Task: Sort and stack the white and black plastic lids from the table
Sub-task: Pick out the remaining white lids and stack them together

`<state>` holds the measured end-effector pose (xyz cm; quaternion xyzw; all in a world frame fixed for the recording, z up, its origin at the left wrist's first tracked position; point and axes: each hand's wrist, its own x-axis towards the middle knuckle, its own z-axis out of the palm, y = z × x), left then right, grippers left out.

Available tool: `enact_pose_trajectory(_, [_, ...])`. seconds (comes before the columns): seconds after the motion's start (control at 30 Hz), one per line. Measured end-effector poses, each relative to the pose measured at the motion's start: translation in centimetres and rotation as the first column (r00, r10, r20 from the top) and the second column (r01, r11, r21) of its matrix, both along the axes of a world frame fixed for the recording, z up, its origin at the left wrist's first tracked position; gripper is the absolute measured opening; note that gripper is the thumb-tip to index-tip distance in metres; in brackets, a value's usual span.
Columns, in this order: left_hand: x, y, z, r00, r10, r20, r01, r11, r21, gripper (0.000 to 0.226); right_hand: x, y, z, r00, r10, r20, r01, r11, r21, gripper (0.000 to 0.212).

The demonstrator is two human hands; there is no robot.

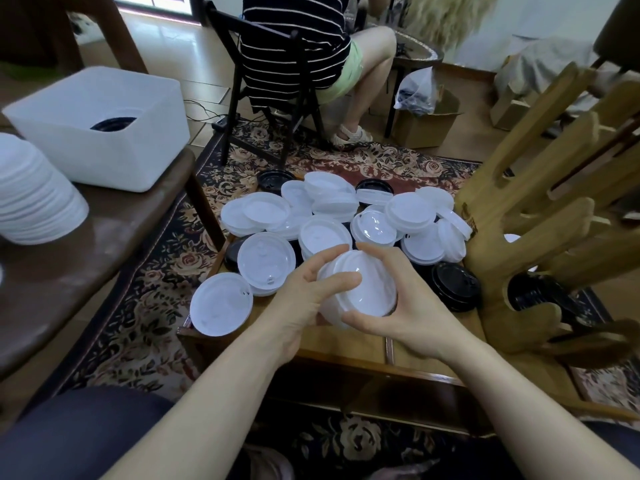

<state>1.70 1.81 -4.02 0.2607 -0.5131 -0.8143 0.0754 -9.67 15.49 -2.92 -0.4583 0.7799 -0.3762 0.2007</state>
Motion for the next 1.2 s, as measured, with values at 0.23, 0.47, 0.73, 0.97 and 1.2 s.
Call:
enact_pose_trajectory(0.23, [1.0,-0.5,0.6,0.994,0.106,-0.040,-0.103,0.992,0.070,0.047,0.2,-1.0,0.4,0.992,0.032,0.122,-0.028,0.999,-0.035,0.101])
enact_pose_trajectory(0.47, [3.6,-3.9,2.8,0.998,-0.066,-0.021,0.064,0.994,-0.086,0.054,1.6,-2.7,1.4,0.993,0.081,0.084,-0.076,0.995,-0.059,0.101])
enact_pose_trajectory(0.73, [8.0,-8.1,4.1,1.000,0.003,-0.001,-0.003,0.975,-0.220,0.070,4.0,-6.6,1.5,0.976,0.184,0.115,-0.169,0.977,-0.129,0.095])
enact_pose_trajectory(0.97, [11.0,-11.4,2.9,0.911,0.408,-0.056,-0.412,0.900,-0.145,0.056,4.7,-8.4,-2.8,0.906,0.290,-0.309,-0.288,0.956,0.052,0.052])
enact_pose_trajectory(1.2, [11.0,-11.7,2.3,0.877,0.479,-0.031,-0.480,0.874,-0.073,0.061,6.4,-10.7,-7.2,0.571,0.403,-0.715,-0.401,0.897,0.186,0.036])
